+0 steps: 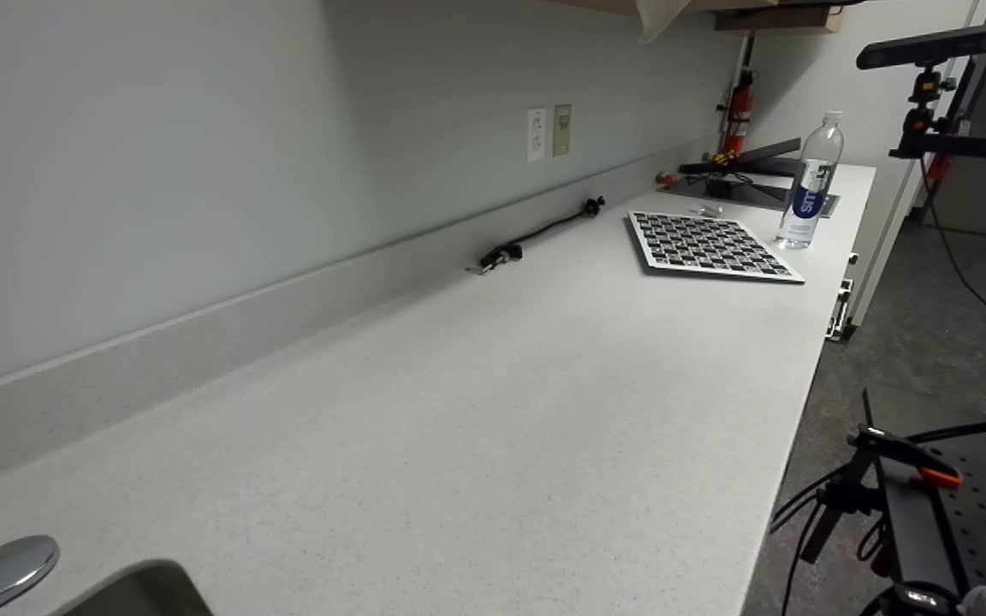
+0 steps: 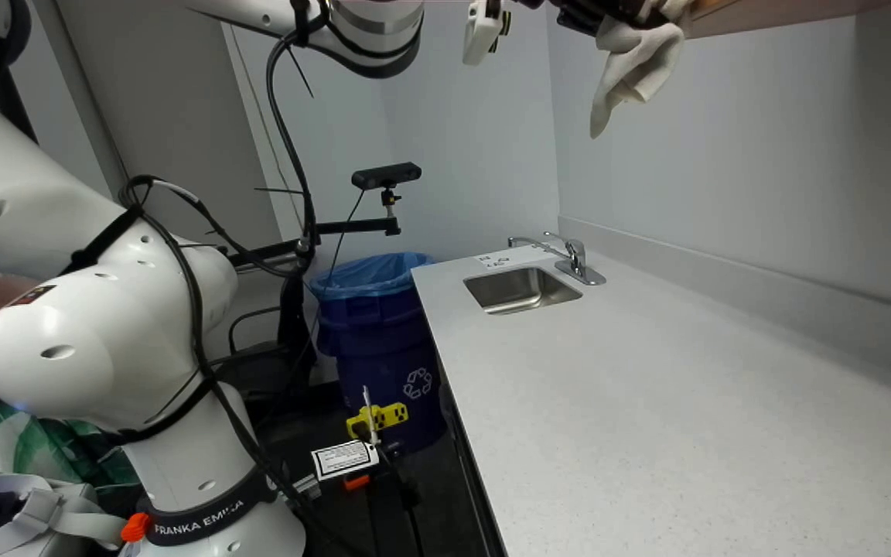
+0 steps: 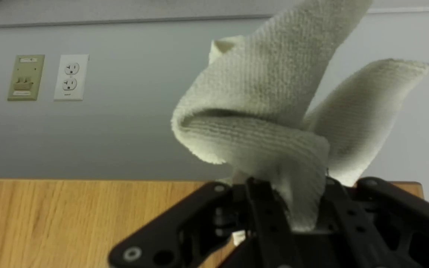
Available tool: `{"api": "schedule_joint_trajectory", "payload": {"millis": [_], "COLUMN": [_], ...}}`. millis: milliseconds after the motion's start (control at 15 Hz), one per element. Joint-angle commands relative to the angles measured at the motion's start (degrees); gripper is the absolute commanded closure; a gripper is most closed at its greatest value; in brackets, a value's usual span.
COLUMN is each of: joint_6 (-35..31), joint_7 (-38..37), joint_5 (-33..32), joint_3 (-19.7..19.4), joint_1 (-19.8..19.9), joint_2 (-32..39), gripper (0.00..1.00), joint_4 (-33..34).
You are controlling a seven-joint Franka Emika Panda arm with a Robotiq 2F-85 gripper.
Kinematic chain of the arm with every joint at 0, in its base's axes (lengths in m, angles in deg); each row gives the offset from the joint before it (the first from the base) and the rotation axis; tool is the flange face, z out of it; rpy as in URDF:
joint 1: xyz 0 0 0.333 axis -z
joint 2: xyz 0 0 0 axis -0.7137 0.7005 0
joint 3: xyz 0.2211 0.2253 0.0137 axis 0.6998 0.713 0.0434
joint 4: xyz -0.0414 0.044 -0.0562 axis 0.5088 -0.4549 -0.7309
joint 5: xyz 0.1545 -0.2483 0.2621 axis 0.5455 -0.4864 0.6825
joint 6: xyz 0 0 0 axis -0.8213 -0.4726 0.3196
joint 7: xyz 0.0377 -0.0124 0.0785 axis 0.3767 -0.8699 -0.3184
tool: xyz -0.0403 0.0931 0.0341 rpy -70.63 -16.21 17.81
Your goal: Get the white cloth from the countertop, use it to wipe the cabinet on top, then put it back on the table
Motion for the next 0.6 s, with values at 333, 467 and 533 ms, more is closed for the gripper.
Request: {"api": "schedule_joint_trajectory", "payload": {"millis": [333, 467, 533], "joint_6": [4.70, 4.92, 4.80], "joint_7": [5.48, 6.01, 6.26], "joint_5": [-0.03, 0.23, 0.26], "joint_3": [-2.54, -2.88, -2.96], "joint_1": [-3.16, -3.70, -3.81], "joint_2": [-0.64, -0.59, -0.55], "gripper": [0.97, 0.97, 0.97], "joint_4": [0.82, 0.89, 0.89]}}
